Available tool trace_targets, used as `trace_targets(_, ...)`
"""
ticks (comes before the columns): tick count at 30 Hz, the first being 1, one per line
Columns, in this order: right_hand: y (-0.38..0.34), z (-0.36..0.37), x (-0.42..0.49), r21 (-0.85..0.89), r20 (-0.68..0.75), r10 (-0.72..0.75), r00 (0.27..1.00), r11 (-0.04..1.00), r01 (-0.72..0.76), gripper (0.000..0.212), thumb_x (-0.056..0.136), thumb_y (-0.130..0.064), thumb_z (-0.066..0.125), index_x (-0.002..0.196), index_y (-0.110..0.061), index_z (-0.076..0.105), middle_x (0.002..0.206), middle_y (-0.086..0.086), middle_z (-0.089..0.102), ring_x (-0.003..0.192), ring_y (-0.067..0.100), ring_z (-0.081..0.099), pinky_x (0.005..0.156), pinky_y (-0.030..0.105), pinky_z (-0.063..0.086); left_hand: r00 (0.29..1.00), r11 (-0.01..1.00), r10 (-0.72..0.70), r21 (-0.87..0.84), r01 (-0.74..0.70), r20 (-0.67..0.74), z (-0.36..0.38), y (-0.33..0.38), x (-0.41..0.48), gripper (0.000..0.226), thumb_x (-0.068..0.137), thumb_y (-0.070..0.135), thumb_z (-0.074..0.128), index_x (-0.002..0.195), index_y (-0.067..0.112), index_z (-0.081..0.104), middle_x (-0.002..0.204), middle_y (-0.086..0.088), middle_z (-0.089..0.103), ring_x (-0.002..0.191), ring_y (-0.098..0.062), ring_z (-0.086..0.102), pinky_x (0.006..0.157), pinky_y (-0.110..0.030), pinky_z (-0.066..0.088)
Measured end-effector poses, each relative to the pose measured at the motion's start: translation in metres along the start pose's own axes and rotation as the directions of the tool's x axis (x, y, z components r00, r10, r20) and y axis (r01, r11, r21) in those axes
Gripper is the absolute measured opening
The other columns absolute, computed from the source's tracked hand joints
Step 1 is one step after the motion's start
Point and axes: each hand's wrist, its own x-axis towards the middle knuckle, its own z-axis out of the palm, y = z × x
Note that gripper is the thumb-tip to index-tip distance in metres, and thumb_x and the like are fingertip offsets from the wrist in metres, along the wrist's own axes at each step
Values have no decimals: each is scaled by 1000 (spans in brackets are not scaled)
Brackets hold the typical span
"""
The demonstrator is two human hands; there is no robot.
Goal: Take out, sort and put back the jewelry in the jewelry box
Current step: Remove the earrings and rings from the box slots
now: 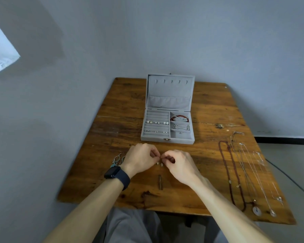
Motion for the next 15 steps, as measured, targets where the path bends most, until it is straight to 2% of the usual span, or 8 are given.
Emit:
trace_targets(3, 0, 1, 2, 4, -1, 3, 1000, 1000, -3, 18, 94, -22, 66, 109, -27, 76, 102, -5, 70, 94, 11, 62, 85, 32, 54, 998, 997, 43, 70, -40, -34, 0, -2, 1, 14, 88, 40, 69, 97, 34, 77, 92, 15, 74, 88, -3, 65, 85, -32, 56)
trace_targets(7, 0, 1, 4, 4, -6, 10, 1000, 1000, -10, 20, 94, -23, 66, 111, -27, 75, 104, -4, 71, 95, 11, 63, 86, 32, 55, 996, 995, 57, 82, -52, -62, -1, -2, 2, 13, 88, 40, 69, 97, 35, 78, 95, 14, 72, 95, -7, 61, 86, -34, 55)
trace_targets(15, 1, 5, 4, -7, -28, 35, 999, 999, -36, 21, 94, -24, 66, 113, -26, 75, 106, -3, 69, 98, 14, 63, 87, 34, 55, 993, 994, 51, 100, -41, -104, 1, 2, 3, 11, 87, 36, 72, 97, 36, 78, 111, 10, 65, 112, -14, 51, 98, -40, 46)
